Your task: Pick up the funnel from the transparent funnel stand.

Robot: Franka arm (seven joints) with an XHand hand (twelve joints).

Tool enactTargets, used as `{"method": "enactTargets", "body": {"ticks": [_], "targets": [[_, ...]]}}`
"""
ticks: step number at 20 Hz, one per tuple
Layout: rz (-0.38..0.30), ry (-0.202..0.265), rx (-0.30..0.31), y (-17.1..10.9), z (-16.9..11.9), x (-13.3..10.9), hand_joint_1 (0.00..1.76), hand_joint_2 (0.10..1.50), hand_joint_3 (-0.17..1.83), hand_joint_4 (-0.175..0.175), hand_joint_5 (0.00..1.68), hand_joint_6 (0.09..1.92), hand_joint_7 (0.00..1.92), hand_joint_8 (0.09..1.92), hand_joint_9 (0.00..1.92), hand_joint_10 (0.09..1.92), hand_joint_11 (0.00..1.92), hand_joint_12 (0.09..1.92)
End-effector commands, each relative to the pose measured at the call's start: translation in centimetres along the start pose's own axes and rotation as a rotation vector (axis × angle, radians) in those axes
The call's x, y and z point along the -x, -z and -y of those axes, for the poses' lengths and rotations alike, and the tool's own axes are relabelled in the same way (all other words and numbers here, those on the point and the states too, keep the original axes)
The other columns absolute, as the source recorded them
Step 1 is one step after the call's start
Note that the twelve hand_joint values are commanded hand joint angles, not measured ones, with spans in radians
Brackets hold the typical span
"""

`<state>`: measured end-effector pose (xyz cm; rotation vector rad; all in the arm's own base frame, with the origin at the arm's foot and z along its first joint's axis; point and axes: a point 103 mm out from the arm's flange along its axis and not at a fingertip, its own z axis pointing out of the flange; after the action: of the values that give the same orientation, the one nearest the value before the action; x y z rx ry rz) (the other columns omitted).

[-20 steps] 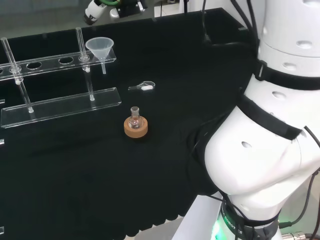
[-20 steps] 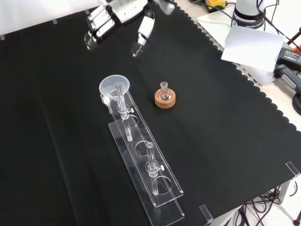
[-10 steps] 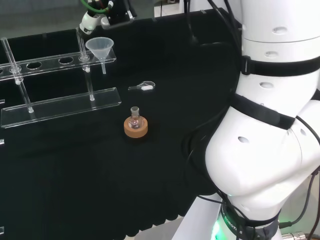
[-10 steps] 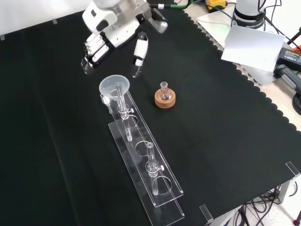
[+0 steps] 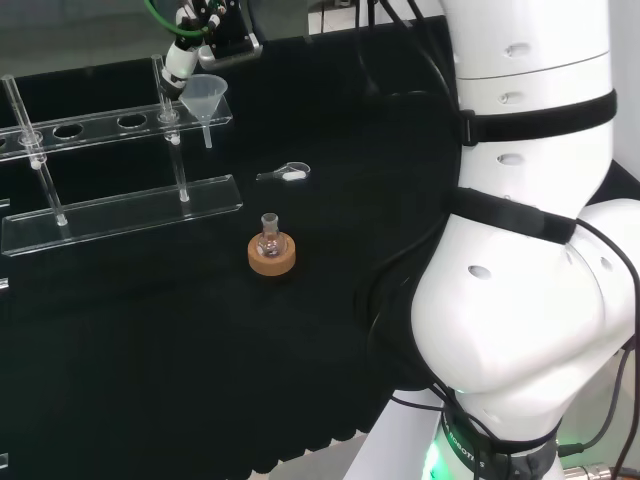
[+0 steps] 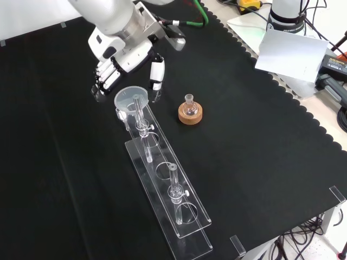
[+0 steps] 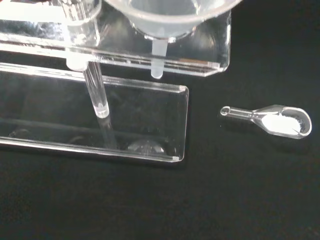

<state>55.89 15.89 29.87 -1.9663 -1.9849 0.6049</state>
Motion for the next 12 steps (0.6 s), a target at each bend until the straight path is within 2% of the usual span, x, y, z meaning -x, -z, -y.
{"method": "enactTargets", "body": {"ticks": [1,12], "targets": [[0.004,-0.006,-0.007,-0.8,-0.3,0.2,0.62,0.88,-0.17,-0.026,0.11,0.09,0.00,0.31,0.06,0.91,0.20,1.53],[0.011,0.002,-0.044,-2.0,-1.4,-0.2,0.64,0.87,-0.17,-0.037,0.15,0.09,0.00,0.44,0.15,0.89,0.23,1.52]]}}
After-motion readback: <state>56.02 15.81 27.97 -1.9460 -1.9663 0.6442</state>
